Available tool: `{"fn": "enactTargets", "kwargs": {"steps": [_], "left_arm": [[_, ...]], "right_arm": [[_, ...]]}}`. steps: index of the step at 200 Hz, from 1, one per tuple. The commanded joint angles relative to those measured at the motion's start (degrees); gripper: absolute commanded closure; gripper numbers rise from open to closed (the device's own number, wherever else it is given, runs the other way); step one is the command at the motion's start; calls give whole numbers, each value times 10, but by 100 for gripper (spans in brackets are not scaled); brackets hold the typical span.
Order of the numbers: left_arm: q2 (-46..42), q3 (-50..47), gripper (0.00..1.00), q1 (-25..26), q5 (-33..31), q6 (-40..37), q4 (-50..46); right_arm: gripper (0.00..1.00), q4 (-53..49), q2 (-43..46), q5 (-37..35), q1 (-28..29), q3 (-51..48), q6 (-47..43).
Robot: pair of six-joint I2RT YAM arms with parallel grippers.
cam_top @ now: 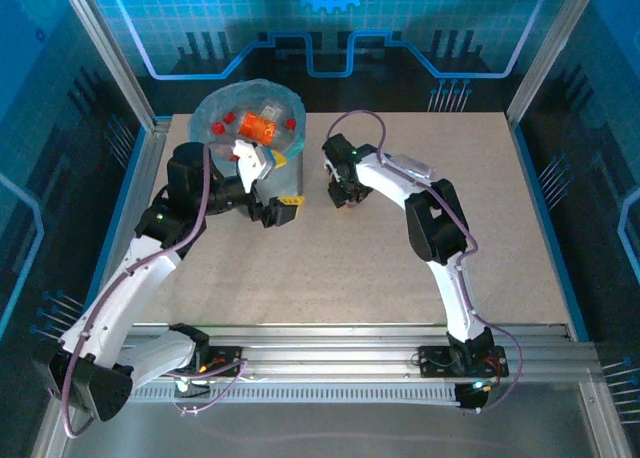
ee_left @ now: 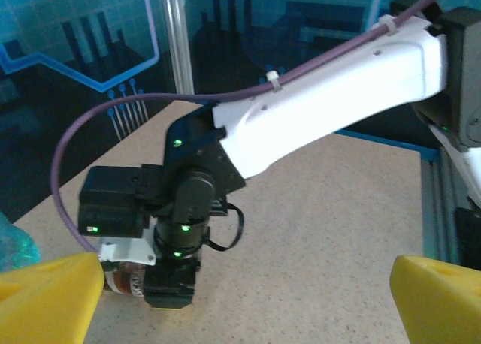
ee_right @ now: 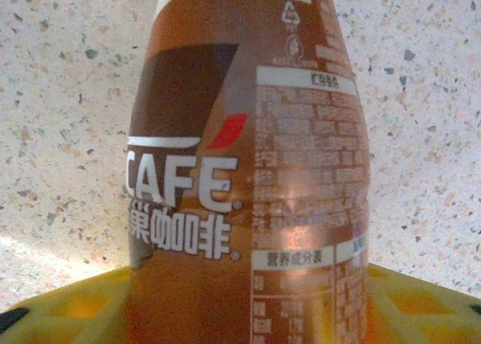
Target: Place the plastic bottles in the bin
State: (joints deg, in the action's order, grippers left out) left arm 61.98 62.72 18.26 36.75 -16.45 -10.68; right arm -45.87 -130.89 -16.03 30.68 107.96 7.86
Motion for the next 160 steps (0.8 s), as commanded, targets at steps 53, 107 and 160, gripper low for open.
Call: {"fn": "enactTargets", "kwargs": {"steps": [53,107,160], "left_arm": [[90,100,1,9,-92,223,70],[187,240,4,33,-76,331,-64],[283,353,10,78,22,405,-123]], "right_arm": [[44,31,226,65,-21,-177,39],[44,79,480,180,-24,-353,42],[43,151,671,336,-27,-437,31]]}}
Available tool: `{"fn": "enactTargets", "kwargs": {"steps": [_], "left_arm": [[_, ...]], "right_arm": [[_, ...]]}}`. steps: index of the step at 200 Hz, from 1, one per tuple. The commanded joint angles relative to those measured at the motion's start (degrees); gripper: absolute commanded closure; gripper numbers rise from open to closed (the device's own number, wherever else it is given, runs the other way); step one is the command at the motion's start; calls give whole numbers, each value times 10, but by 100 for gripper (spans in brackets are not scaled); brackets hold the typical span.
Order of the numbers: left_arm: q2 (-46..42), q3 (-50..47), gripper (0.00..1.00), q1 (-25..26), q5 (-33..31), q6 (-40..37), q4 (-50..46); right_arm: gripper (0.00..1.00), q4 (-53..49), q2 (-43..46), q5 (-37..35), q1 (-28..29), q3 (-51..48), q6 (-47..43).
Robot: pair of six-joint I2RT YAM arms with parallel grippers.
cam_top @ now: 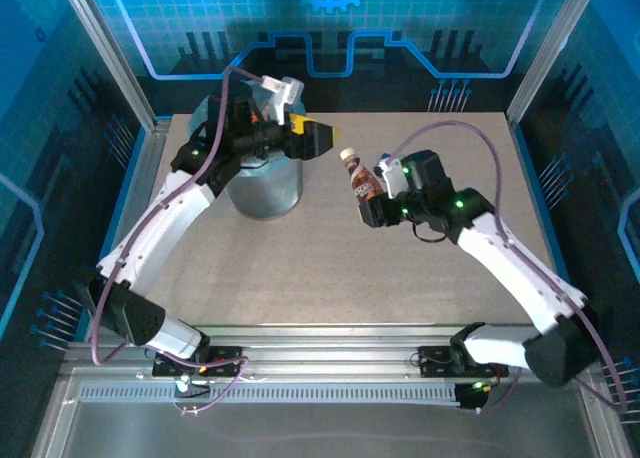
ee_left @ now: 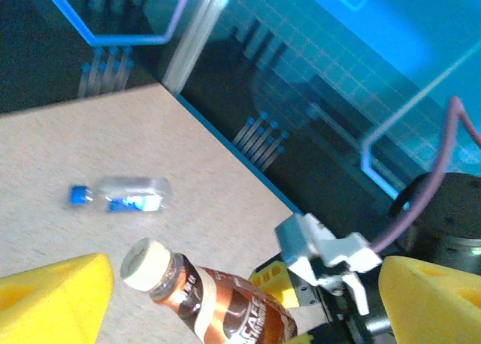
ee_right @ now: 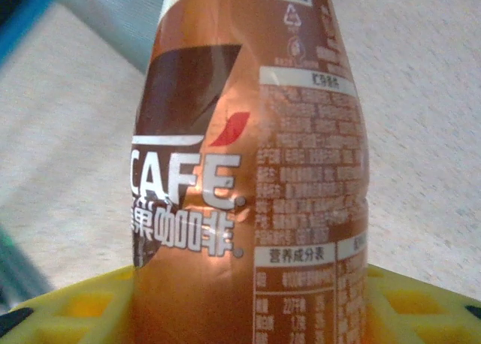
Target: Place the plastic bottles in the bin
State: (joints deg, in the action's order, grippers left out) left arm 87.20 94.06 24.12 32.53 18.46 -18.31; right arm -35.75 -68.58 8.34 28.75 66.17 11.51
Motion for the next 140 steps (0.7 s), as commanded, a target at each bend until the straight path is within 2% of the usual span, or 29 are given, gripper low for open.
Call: {"fn": "enactTargets", "kwargs": {"steps": [1,32,62,77,117,140], "left_arm": [[31,40,10,21,66,56,-47],[68,64,15,31,91,109,-38],[77,71,22,39,108,128,-19],[79,70,31,43,120,131,-7],[77,75,68,45,121,132,-1],[66,76,78,45,104,125,-4]], "right_arm": [[43,52,53,95,-8,-20,-5],[43,64,96,99,-8,-28,1],[42,62,115,98,-8,-26,-5],[42,62,114,101,-8,-25,-8],[39,68,111,101,-9,-26,-4],[33,69,113,95,-10,-25,2]]}}
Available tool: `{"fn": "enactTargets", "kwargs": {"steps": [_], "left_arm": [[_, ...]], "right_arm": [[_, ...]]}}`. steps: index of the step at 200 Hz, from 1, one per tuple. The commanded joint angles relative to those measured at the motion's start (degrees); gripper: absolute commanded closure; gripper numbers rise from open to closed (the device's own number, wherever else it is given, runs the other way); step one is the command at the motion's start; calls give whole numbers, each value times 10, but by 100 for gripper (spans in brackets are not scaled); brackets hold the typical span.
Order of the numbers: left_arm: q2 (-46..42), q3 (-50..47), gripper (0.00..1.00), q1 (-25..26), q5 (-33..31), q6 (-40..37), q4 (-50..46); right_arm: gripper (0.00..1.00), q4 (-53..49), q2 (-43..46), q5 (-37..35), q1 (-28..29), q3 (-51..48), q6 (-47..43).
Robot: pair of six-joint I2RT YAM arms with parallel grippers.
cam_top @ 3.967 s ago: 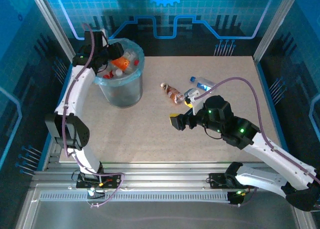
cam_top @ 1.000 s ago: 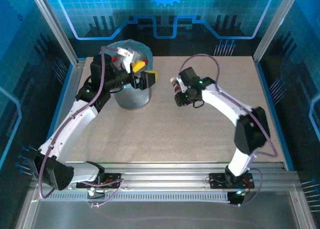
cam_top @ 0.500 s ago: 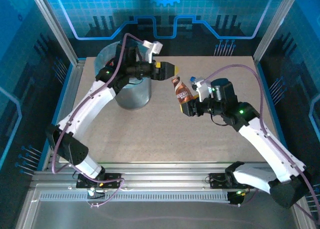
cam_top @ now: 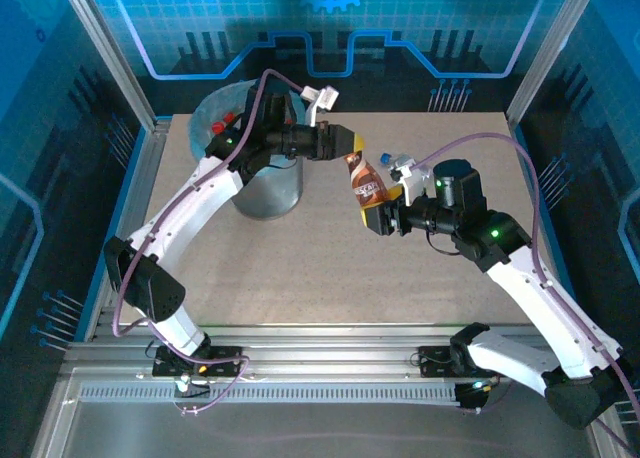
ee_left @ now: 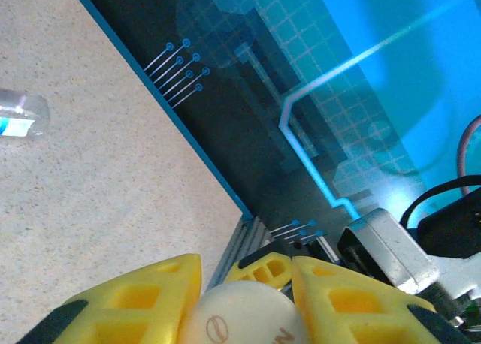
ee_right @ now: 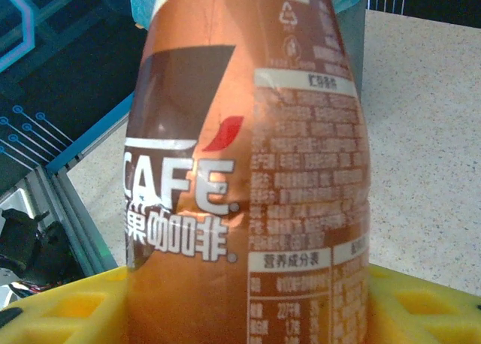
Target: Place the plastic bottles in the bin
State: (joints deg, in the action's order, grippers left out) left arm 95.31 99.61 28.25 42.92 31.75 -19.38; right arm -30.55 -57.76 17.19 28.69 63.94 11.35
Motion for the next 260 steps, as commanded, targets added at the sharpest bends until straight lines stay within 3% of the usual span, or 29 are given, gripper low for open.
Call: {"fn": "enactTargets", "kwargs": {"steps": [1,19,43,74,96,135,164,189,260], "left_arm": [[-16,21,78,4,-1,-8,7],[-35,19,84,4,-32,-19,1],[-69,10,100,1,-91,-33,-5],[-121,-9,100,-19,-173,-39,-8],[-167,-31,100,-60,-239,-28,-15],[-271,-142,100,-185,-361,35,-1],[-310,-194,100,-273,-375,72,5],[-309,-215,100,-315,-370,110,23],[-264,-241,100,-323,-378,138,49]], "right_arm": [[33,17,4,6,-9,-2,4],[26,15,7,-3,-10,2,10],[12,17,7,-8,-10,10,20],[5,23,0,-18,-9,20,29],[3,28,-5,-22,-9,25,33],[2,32,-18,-21,-8,23,44],[2,33,-23,-18,-7,18,54],[2,35,-22,-24,-6,12,61],[2,31,-14,-33,2,2,67]]}}
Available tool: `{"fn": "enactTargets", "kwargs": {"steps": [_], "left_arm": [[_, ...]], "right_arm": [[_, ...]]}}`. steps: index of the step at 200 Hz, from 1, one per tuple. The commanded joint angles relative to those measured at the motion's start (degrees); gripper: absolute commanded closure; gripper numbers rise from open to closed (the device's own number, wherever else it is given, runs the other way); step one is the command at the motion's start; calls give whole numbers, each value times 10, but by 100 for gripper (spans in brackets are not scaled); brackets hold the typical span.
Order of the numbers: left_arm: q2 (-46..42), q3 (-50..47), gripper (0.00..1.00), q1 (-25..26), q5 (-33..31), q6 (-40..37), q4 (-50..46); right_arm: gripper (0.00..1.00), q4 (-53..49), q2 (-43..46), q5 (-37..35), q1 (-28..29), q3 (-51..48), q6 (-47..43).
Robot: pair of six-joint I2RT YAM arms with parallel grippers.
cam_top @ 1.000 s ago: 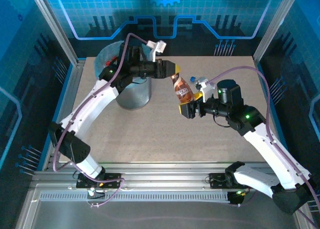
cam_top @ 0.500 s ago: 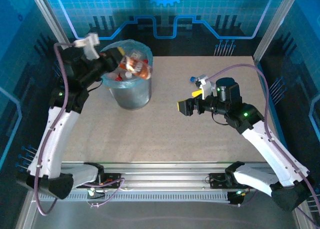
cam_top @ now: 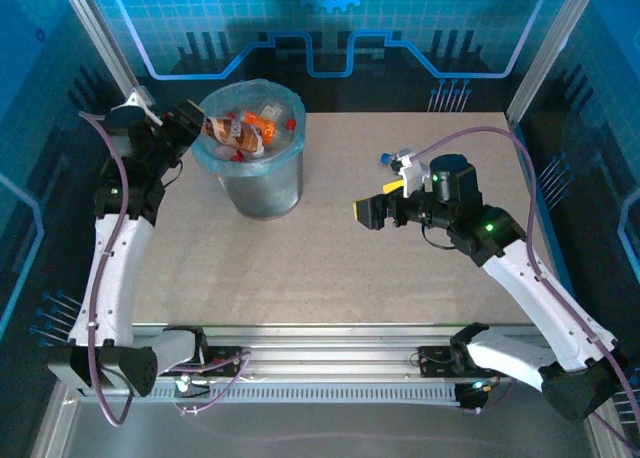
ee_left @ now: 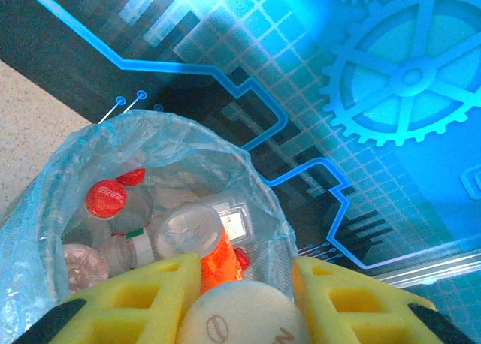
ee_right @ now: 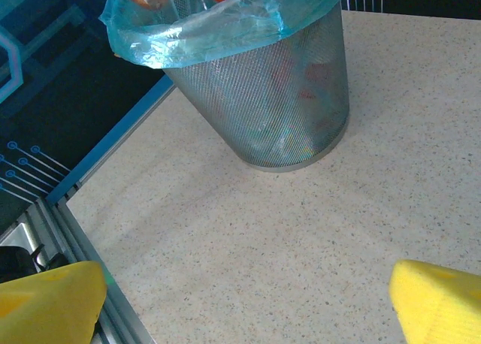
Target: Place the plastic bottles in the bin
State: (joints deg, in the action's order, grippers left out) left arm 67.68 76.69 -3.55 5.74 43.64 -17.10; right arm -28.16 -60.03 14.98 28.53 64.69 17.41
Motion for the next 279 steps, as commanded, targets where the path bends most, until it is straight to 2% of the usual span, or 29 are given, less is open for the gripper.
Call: {"fn": "enactTargets", "kwargs": {"steps": [1,62,108,154,169,192,214,227,248,279], "left_arm": [[13,-12,100,-5,-7,19,26],[20,-25,100,-4,2,21,20],[43,-28,100,-4,46,45,22],[72,-28,100,23,61,55,32],[80,-26,92,33,62,54,33],[80,-21,54,34,55,50,27],[62,-19,36,35,12,35,20],[49,-16,31,34,-18,21,13],[28,-14,30,34,-56,-2,7],[30,-5,40,38,-37,-26,-1]], "right_arm": [[2,7,9,-12,4,-5,7],[2,7,4,-14,5,-7,6],[2,12,-7,-9,6,-6,6],[2,12,-8,-13,7,-8,4],[2,11,-8,-13,7,-8,3],[2,6,-7,-14,8,-7,0],[2,-1,-5,-20,8,-6,-6],[2,-4,-5,-23,8,-6,-7],[2,-3,-7,-26,8,-7,-9],[2,7,-19,-20,8,-8,-6]]}}
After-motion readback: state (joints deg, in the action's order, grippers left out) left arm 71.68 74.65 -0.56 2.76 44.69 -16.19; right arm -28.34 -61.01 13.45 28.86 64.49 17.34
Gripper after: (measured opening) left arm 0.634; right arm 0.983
